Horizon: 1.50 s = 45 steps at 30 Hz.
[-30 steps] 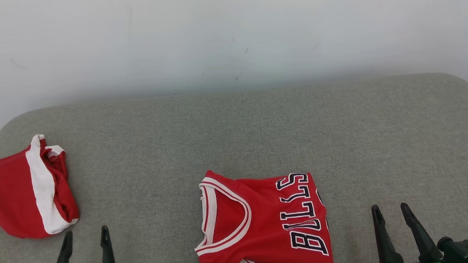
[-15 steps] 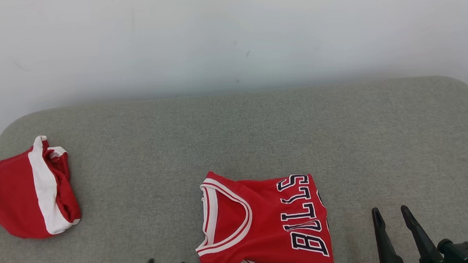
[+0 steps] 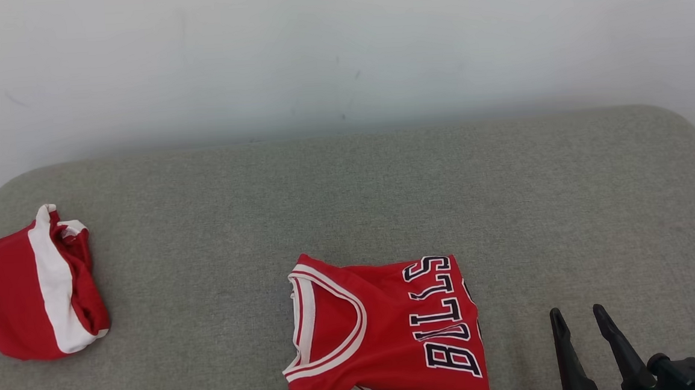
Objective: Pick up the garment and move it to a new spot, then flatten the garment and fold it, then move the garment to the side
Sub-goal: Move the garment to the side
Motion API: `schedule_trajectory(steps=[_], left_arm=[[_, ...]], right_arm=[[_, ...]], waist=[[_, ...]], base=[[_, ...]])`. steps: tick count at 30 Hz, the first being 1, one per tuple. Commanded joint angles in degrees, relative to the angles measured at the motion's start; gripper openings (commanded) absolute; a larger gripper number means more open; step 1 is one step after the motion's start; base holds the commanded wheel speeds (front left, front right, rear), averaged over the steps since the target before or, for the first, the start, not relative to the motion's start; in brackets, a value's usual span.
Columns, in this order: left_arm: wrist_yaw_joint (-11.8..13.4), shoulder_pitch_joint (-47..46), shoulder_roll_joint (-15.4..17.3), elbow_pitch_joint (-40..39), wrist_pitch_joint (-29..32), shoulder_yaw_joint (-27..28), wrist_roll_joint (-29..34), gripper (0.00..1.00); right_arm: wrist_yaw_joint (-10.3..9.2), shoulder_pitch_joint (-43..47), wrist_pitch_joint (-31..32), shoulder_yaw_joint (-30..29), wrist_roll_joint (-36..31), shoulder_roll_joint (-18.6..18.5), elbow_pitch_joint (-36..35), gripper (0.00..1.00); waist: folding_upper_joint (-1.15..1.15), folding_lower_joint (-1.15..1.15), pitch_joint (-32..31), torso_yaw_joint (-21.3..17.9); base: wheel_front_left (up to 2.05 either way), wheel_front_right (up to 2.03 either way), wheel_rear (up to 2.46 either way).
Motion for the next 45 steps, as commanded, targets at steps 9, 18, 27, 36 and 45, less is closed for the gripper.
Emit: schedule_trajectory(steps=[9, 18, 27, 36, 45], left_arm=[[0.1, -4.9, 0.0, 4.0, 0.0, -2.1, -3.4, 0.00], [0.1, -5.2, 1.4, -2.2, 0.0, -1.5, -5.1, 0.00], [0.1, -3.8, 2.8, -2.1, 0.0, -3.3, -6.2, 0.00], [0.1, -2.9, 2.5, 1.9, 0.0, -3.5, -7.1, 0.00], [0.1, -3.7, 2.2, 7.2, 0.0, -3.8, -8.2, 0.00]], right_arm=[[-0.14, -0.3, 0.0, 0.2, 0.1, -0.4, -0.2, 1.00], [-0.14, 0.4, 0.0, -0.5, 0.2, 0.1, -0.1, 1.00], [-0.14, -0.1, 0.0, 0.1, 0.4, 0.3, 0.4, 1.00], [-0.14, 0.1, 0.0, -0.5, 0.6, 0.0, 0.6, 1.00], [-0.14, -0.2, 0.0, -0.8, 0.6, 0.2, 0.8, 1.00]], waist=[[0.00, 0.00, 0.4, -1.3], [0.00, 0.00, 0.5, -0.5], [0.00, 0.00, 0.2, -0.4], [0.00, 0.00, 0.3, -0.6], [0.00, 0.00, 0.8, -0.2]], base=[[0.00, 0.00, 0.00], [0.00, 0.00, 0.00], [0.00, 0.00, 0.00], [0.00, 0.00, 0.00], [0.00, 0.00, 0.00]])
